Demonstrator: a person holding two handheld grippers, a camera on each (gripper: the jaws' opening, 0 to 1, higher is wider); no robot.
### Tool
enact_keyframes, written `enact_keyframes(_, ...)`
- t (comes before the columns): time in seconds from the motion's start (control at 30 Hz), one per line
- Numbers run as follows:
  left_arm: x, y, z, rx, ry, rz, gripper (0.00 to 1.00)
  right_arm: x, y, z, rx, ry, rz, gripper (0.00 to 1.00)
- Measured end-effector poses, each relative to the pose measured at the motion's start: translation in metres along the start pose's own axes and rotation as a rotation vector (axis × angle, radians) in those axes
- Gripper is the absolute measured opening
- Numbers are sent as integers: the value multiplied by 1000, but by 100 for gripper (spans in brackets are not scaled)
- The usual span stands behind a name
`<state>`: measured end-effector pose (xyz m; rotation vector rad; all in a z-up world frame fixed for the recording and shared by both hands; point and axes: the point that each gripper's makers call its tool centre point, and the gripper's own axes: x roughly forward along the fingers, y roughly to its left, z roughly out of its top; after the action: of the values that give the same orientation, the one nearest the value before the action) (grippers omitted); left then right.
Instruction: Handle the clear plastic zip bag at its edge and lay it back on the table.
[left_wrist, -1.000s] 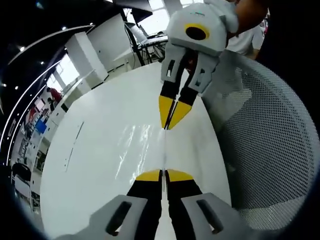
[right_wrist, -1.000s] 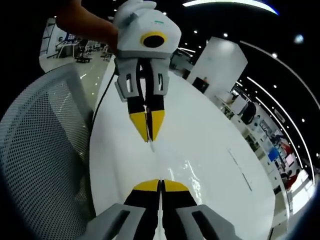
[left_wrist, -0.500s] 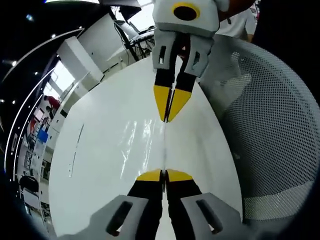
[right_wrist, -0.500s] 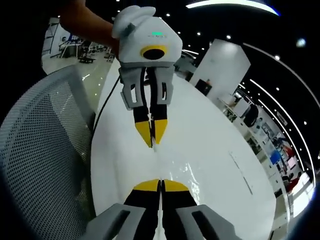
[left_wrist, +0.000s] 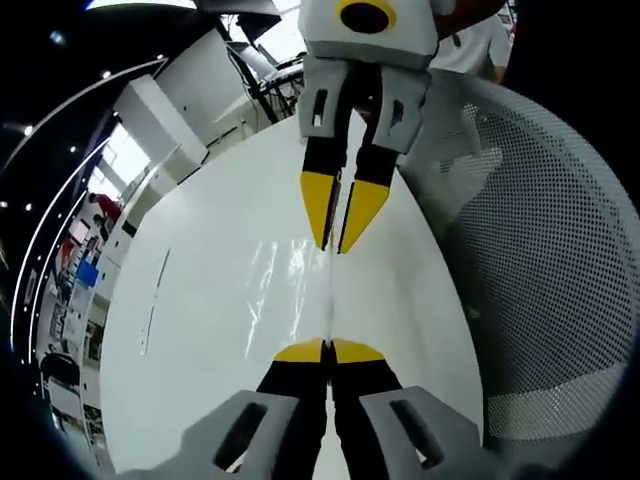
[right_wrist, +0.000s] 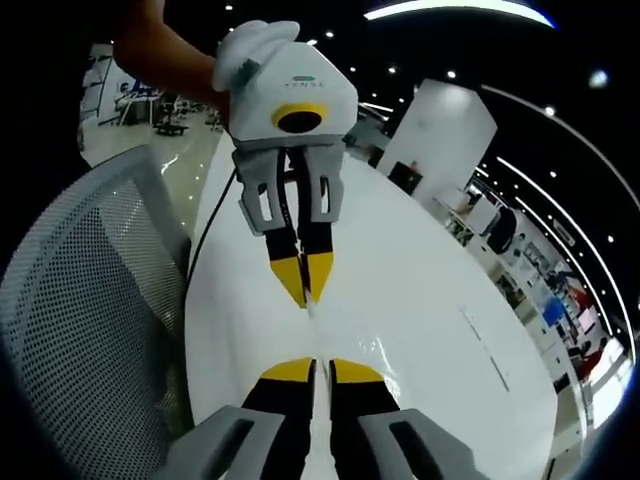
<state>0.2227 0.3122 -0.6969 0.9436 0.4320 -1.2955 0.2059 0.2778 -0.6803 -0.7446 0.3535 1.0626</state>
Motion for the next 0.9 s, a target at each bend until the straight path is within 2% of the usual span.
enact_keyframes(0.9, 2, -2, 5, -24, 18, -28, 0, 16, 3, 12, -11, -19, 43, 6)
